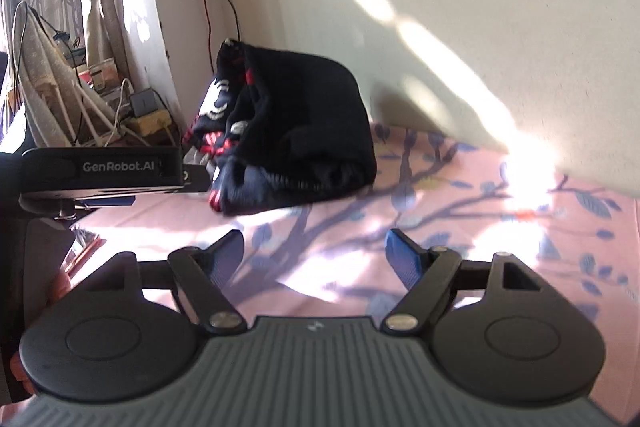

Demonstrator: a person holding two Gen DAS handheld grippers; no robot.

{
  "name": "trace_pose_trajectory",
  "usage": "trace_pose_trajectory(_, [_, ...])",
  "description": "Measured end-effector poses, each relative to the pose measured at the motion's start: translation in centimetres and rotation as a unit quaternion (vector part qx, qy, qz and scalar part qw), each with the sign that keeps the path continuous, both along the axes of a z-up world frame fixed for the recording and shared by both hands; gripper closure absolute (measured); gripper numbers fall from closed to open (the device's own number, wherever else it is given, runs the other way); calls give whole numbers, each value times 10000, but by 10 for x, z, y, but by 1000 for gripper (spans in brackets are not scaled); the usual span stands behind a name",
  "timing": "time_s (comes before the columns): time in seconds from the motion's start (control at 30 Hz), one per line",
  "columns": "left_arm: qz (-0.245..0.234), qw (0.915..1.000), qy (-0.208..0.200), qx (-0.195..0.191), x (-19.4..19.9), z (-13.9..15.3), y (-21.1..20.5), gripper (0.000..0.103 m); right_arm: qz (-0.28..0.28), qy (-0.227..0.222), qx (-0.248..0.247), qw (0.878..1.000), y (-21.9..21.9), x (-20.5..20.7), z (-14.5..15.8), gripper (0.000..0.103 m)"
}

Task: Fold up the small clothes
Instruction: 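Release the sweater bundle and pull both grippers back from it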

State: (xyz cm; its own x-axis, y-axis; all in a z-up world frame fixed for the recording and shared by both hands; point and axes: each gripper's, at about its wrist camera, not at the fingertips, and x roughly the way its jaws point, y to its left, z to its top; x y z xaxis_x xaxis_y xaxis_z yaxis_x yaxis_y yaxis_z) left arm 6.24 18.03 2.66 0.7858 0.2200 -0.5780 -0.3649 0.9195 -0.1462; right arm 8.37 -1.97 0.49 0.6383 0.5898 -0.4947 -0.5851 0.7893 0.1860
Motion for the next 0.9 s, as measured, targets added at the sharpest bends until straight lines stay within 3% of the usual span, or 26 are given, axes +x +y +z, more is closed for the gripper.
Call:
trace_pose_trajectory(0.23, [237,9990,88,377,-44,-13,-55,0,-18,-110,-230,9997,-26,-35,-9,17])
trace_pose_trajectory(0.5, [160,9961,65,870,-59,-16,-99,0,-536,14,179,9984,-66,-37,-13,16])
trace_pose_trajectory(0.63, [204,9937,74,1100,-63,-19,-109,0,-583,35,191,9981,-67,-37,-16,16])
trace_pose_trajectory(0.9, [323,9923,80,1190,-63,-27,-110,0,-587,136,168,9980,-66,-36,-20,15])
